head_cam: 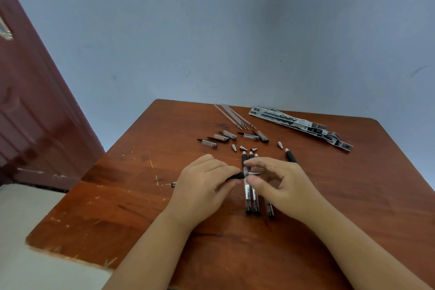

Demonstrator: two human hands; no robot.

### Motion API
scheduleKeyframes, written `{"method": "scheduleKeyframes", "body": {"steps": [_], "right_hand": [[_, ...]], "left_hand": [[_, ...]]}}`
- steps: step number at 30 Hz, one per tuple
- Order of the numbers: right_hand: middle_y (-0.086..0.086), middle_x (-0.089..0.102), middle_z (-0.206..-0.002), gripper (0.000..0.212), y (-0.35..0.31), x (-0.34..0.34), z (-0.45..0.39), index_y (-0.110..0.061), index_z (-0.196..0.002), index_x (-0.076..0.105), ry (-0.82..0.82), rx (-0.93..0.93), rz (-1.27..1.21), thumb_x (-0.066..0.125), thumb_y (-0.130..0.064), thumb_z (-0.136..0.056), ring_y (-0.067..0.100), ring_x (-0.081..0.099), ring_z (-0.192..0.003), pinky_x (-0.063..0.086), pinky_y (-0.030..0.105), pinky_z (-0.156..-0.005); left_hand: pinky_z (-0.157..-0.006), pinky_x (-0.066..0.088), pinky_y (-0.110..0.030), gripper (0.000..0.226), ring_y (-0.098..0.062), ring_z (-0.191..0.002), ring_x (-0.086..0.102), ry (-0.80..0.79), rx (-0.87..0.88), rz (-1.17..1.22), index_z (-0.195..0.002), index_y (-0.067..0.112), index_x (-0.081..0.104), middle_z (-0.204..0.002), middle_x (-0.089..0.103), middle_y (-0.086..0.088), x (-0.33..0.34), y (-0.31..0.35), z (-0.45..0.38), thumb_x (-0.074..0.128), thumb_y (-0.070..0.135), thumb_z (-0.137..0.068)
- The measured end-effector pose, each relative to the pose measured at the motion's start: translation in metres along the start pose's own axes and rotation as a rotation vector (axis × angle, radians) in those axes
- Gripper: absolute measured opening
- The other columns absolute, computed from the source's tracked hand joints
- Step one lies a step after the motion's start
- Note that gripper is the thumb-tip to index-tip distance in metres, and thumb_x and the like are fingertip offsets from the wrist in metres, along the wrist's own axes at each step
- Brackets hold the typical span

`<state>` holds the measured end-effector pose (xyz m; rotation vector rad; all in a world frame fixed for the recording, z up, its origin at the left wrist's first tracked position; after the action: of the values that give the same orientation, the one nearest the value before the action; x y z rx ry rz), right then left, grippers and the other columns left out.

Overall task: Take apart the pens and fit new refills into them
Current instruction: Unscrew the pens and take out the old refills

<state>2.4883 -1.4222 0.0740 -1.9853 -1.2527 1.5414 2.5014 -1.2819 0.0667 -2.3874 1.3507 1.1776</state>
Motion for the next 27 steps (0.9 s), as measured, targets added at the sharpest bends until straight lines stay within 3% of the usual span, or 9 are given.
{"method": "scheduleKeyframes", "body": {"steps": [5, 8, 13, 16, 18, 21, 23, 25, 27], "right_hand": [[-0.015, 0.05, -0.056, 0.043, -0.002, 0.001, 0.0, -0.01, -0.073, 0.064, 0.083, -0.06, 0.056, 0.038, -0.043, -0.081, 0.006, 0.055, -0.066, 0.044, 0.017, -0.06], [-0.019, 0.055, -0.07, 0.024, 0.001, -0.002, 0.0, -0.011, -0.085, 0.068, 0.083, -0.059, 0.08, 0.051, -0.027, -0.078, -0.008, 0.055, -0.077, 0.043, 0.005, -0.068], [-0.026, 0.054, -0.084, 0.021, 0.0, -0.004, 0.0, -0.013, -0.103, 0.064, 0.068, -0.018, 0.04, 0.06, -0.015, -0.082, -0.017, 0.053, -0.081, 0.039, 0.0, -0.075], [-0.015, 0.059, -0.081, 0.02, -0.002, -0.003, 0.0, -0.012, -0.094, 0.068, 0.081, -0.044, 0.124, 0.057, -0.022, -0.081, -0.008, 0.055, -0.072, 0.04, 0.003, -0.078], [-0.014, 0.059, -0.077, 0.022, -0.002, -0.005, 0.0, -0.012, -0.087, 0.07, 0.112, -0.073, 0.147, 0.054, -0.023, -0.076, -0.006, 0.054, -0.078, 0.042, 0.006, -0.076], [-0.016, 0.055, -0.075, 0.012, 0.001, -0.015, 0.001, -0.011, -0.084, 0.07, 0.241, -0.075, 0.153, 0.064, -0.011, -0.074, -0.011, 0.052, -0.082, 0.04, 0.002, -0.073], [-0.019, 0.054, -0.076, 0.017, 0.004, -0.02, 0.001, -0.011, -0.084, 0.069, 0.3, -0.051, 0.18, 0.069, 0.001, -0.071, -0.014, 0.051, -0.084, 0.038, -0.001, -0.074], [-0.021, 0.054, -0.075, 0.022, 0.004, -0.02, -0.002, -0.013, -0.083, 0.068, 0.304, -0.007, 0.198, 0.069, 0.004, -0.069, -0.015, 0.052, -0.082, 0.037, -0.003, -0.073], [-0.017, 0.056, -0.073, 0.021, 0.003, -0.018, -0.009, -0.013, -0.084, 0.068, 0.253, 0.055, 0.2, 0.068, 0.002, -0.071, -0.009, 0.056, -0.071, 0.04, -0.002, -0.07]], "left_hand": [[-0.063, 0.042, -0.019, 0.024, -0.006, -0.07, 0.049, -0.004, -0.01, -0.002, -0.085, 0.009, 0.072, -0.073, 0.07, -0.001, -0.001, 0.001, 0.0, 0.057, 0.027, -0.079], [-0.064, 0.041, -0.019, 0.024, -0.006, -0.07, 0.048, -0.009, -0.023, -0.013, -0.085, 0.01, 0.072, -0.073, 0.07, 0.0, -0.001, 0.0, -0.001, 0.056, 0.027, -0.079], [-0.063, 0.041, -0.019, 0.024, -0.006, -0.069, 0.048, 0.014, -0.031, 0.008, -0.084, 0.008, 0.071, -0.073, 0.07, -0.001, -0.004, 0.0, -0.001, 0.057, 0.026, -0.079], [-0.064, 0.041, -0.018, 0.025, -0.006, -0.071, 0.049, -0.017, -0.041, -0.008, -0.085, 0.01, 0.072, -0.073, 0.07, 0.0, -0.002, 0.0, -0.001, 0.056, 0.027, -0.079], [-0.065, 0.041, -0.017, 0.026, -0.006, -0.071, 0.048, -0.024, -0.066, -0.019, -0.085, 0.011, 0.072, -0.073, 0.069, 0.001, -0.002, -0.002, -0.001, 0.054, 0.029, -0.079], [-0.064, 0.041, -0.015, 0.027, -0.005, -0.068, 0.053, 0.019, -0.162, -0.051, -0.084, 0.011, 0.072, -0.072, 0.07, 0.002, -0.009, -0.01, 0.0, 0.055, 0.031, -0.077], [-0.06, 0.041, -0.014, 0.018, -0.01, -0.065, 0.058, 0.054, -0.263, -0.123, -0.083, 0.012, 0.072, -0.073, 0.07, 0.002, -0.015, -0.015, -0.001, 0.063, 0.026, -0.075], [-0.064, 0.034, -0.015, 0.011, -0.01, -0.071, 0.053, 0.055, -0.403, -0.169, -0.089, 0.016, 0.07, -0.081, 0.07, 0.004, -0.021, -0.021, -0.001, 0.065, 0.02, -0.08], [-0.061, 0.023, -0.015, 0.015, -0.006, -0.079, 0.043, 0.01, -0.545, -0.172, -0.099, 0.023, 0.065, -0.092, 0.065, 0.009, -0.017, -0.03, 0.002, 0.054, 0.026, -0.089]]}}
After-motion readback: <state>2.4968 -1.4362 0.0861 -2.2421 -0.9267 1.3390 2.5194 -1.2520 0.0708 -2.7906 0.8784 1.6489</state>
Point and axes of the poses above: each hand's wrist, its own z-axis away from the middle knuckle, its own x-axis out of the palm, y = z × x, the point moved 4 cm from there along -z, towards the middle knuckle
